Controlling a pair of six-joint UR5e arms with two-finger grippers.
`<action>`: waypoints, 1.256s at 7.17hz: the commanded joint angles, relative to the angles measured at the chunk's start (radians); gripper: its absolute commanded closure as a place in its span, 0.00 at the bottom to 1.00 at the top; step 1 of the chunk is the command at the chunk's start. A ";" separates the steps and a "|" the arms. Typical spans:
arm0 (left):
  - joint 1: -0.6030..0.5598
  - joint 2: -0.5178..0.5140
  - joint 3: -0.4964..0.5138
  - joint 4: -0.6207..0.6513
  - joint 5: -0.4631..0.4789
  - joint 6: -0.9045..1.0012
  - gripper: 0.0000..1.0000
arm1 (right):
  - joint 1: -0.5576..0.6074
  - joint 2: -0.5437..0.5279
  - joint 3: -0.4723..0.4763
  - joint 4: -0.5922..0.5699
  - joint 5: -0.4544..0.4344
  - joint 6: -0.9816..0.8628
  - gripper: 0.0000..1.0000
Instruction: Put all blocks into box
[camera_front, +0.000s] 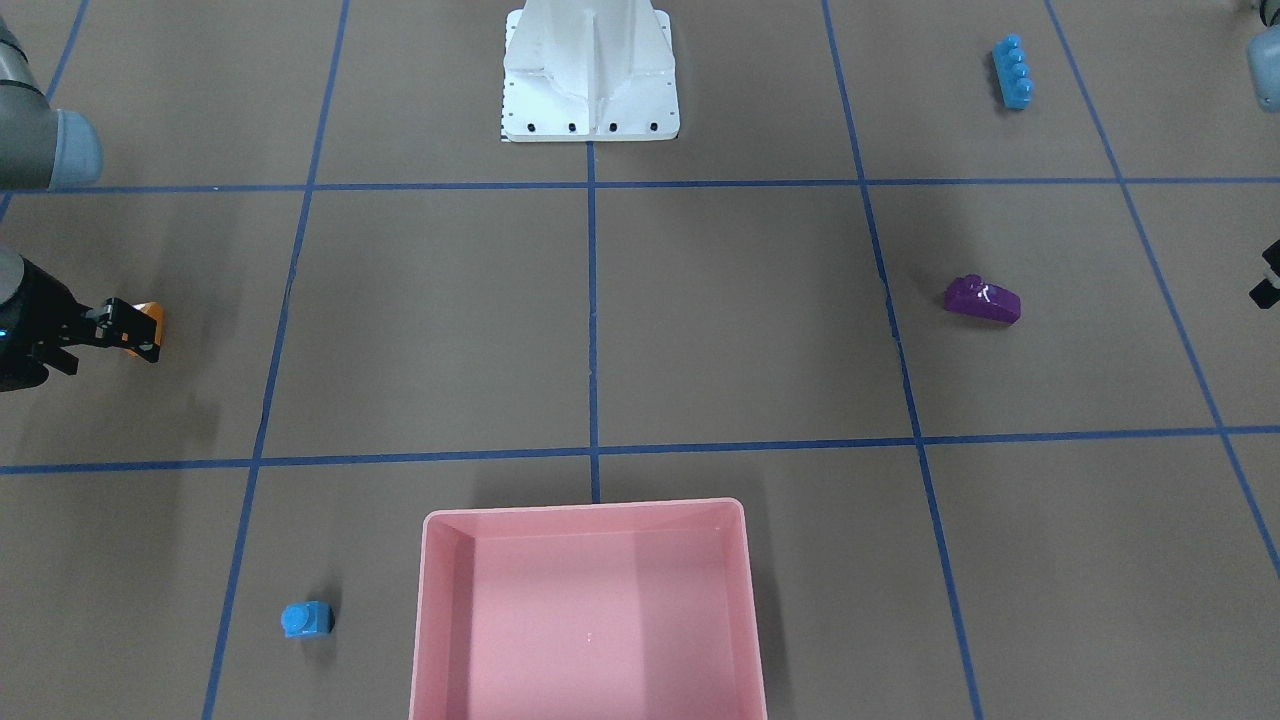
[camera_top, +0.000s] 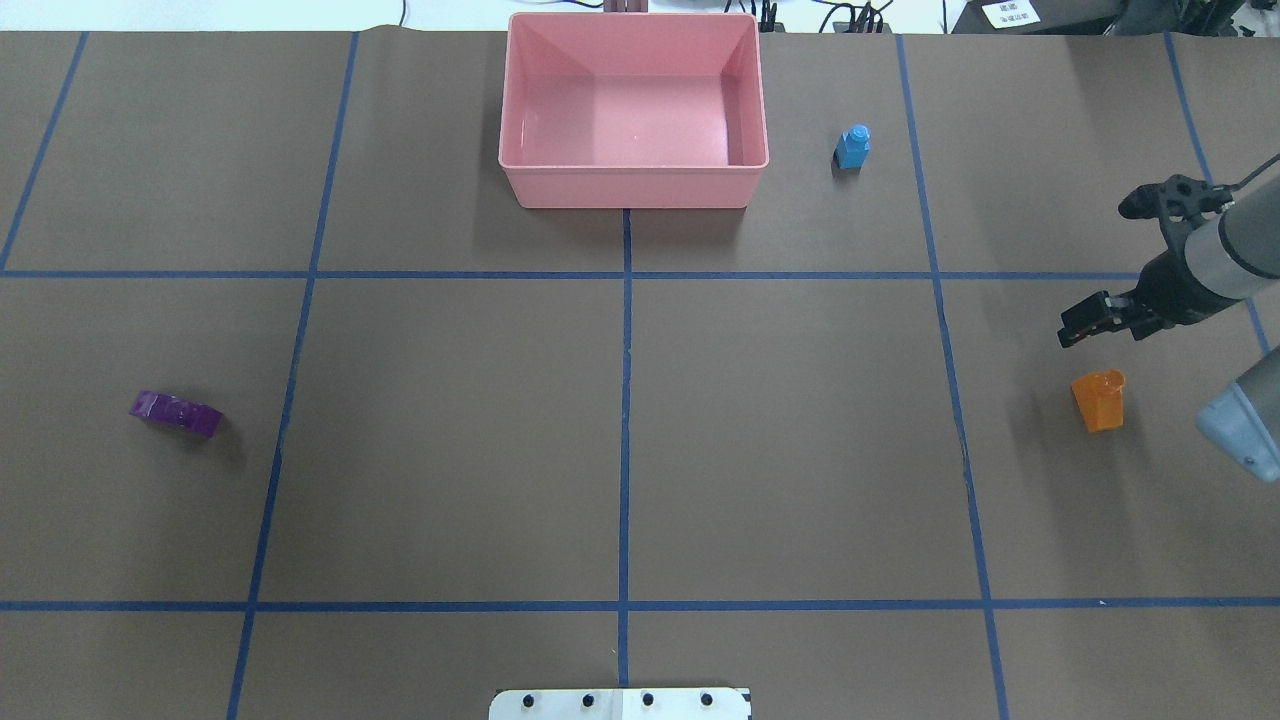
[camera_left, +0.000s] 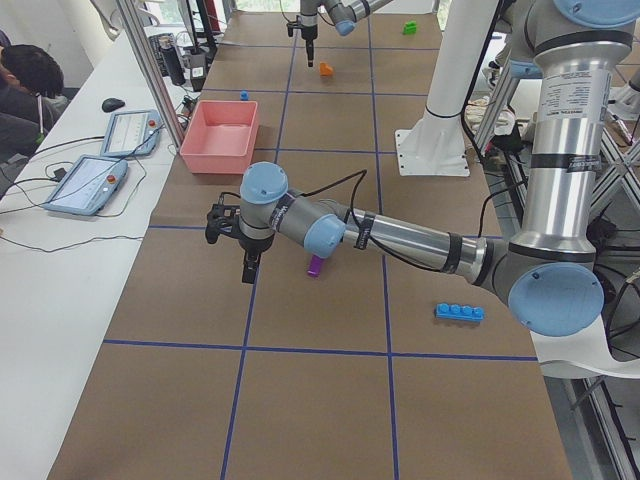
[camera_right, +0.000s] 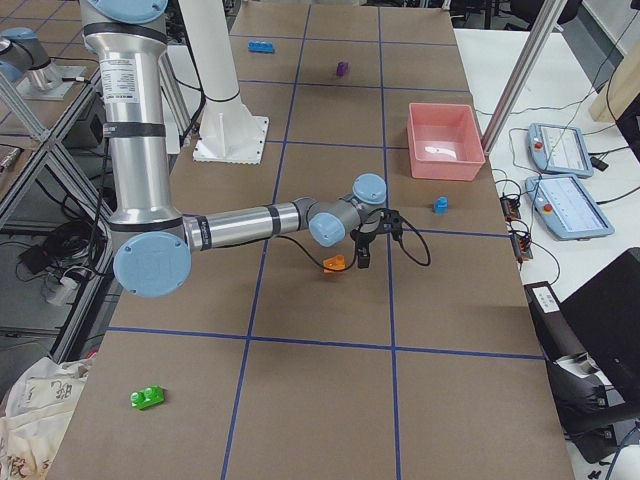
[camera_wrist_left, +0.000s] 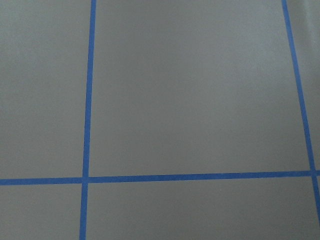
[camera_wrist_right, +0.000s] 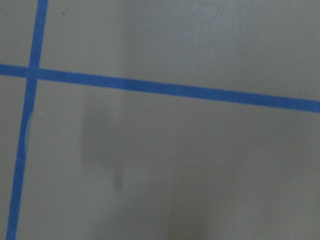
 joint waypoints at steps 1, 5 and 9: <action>0.000 0.000 0.000 0.001 -0.001 0.002 0.00 | -0.063 -0.057 0.019 -0.006 -0.004 -0.002 0.00; 0.000 0.000 0.004 0.000 -0.045 0.001 0.00 | -0.067 -0.049 0.019 -0.015 0.002 -0.009 0.92; 0.064 -0.002 -0.007 -0.002 -0.096 -0.089 0.00 | 0.103 -0.051 0.117 -0.125 0.021 -0.062 1.00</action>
